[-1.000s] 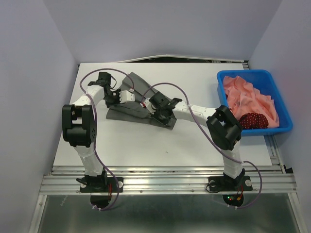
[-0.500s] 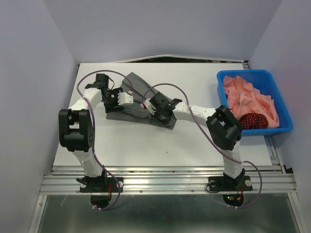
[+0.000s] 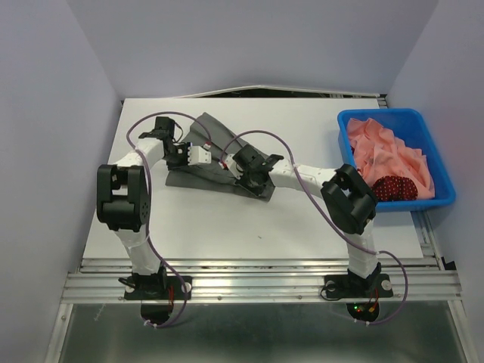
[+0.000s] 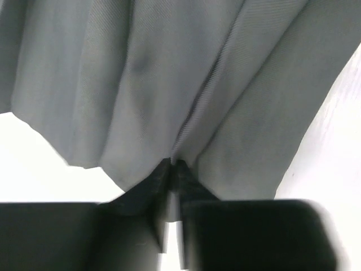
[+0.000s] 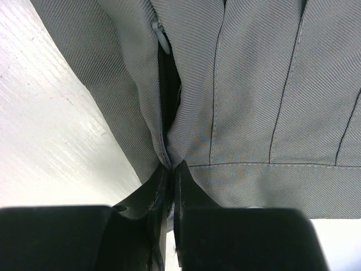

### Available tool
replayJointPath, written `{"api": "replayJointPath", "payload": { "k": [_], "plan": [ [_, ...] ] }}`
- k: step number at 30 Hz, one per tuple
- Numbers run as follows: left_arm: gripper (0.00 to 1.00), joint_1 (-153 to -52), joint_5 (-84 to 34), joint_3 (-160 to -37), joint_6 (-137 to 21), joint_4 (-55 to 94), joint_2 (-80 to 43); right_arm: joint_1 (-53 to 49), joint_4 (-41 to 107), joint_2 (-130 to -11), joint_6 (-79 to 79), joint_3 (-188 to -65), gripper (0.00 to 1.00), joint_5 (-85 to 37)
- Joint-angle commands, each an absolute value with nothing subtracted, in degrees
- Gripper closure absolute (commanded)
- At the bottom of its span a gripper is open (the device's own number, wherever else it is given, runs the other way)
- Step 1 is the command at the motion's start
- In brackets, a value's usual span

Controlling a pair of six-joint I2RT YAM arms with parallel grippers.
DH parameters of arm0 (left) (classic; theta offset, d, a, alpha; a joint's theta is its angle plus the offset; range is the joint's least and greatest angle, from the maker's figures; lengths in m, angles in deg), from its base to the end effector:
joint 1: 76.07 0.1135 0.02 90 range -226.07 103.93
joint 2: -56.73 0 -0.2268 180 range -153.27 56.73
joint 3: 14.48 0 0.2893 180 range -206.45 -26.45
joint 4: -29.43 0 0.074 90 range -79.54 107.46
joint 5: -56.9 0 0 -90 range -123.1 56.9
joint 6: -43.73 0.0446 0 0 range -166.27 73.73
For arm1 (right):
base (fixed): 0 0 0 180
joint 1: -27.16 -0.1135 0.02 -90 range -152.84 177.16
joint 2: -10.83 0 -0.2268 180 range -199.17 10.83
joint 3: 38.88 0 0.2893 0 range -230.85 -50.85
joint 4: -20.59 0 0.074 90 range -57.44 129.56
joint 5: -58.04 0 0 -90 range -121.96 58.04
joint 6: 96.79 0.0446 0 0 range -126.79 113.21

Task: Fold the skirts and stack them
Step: Fold the skirt

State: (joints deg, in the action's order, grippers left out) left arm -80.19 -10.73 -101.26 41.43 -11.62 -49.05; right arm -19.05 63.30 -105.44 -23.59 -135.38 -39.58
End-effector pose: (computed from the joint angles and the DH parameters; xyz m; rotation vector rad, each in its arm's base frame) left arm 0.4105 -0.0466 0.1377 1.8864 1.6434 0.0770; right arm 0.3138 0.3188 0.1142 -1.3451 2.2770 -0.0060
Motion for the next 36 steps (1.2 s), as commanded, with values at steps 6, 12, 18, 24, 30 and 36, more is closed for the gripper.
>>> {"api": "replayJointPath", "payload": {
  "k": [6, 12, 18, 24, 30, 36],
  "plan": [
    [1.00, -78.97, -10.34, -90.80, 43.29, -7.33, -34.78, -19.68, 62.53, -103.16, -23.32, -132.24, 0.99, -41.45],
    [1.00, -79.06, -12.88, -79.81, 44.26, -3.82, -31.51, -19.68, 62.62, -102.81, -23.40, -130.75, 0.99, -42.07],
    [1.00, -79.24, -18.33, -75.32, 44.17, -3.11, -38.45, -19.68, 62.53, -103.34, -24.98, -128.29, 0.99, -42.77],
    [1.00, -79.24, -20.27, -76.01, 40.42, -0.39, -40.83, -19.68, 64.28, -103.34, -25.34, -126.61, 0.99, -40.07],
    [0.81, -78.89, -15.62, -93.22, 25.04, 0.85, -47.41, -22.14, 66.22, -102.46, -19.20, -122.66, 0.99, -32.50],
    [0.47, -78.10, -8.85, -108.53, 12.89, -5.20, -49.62, -29.26, 67.09, -101.58, -12.78, -128.09, 0.57, -14.08]
  ]
}}
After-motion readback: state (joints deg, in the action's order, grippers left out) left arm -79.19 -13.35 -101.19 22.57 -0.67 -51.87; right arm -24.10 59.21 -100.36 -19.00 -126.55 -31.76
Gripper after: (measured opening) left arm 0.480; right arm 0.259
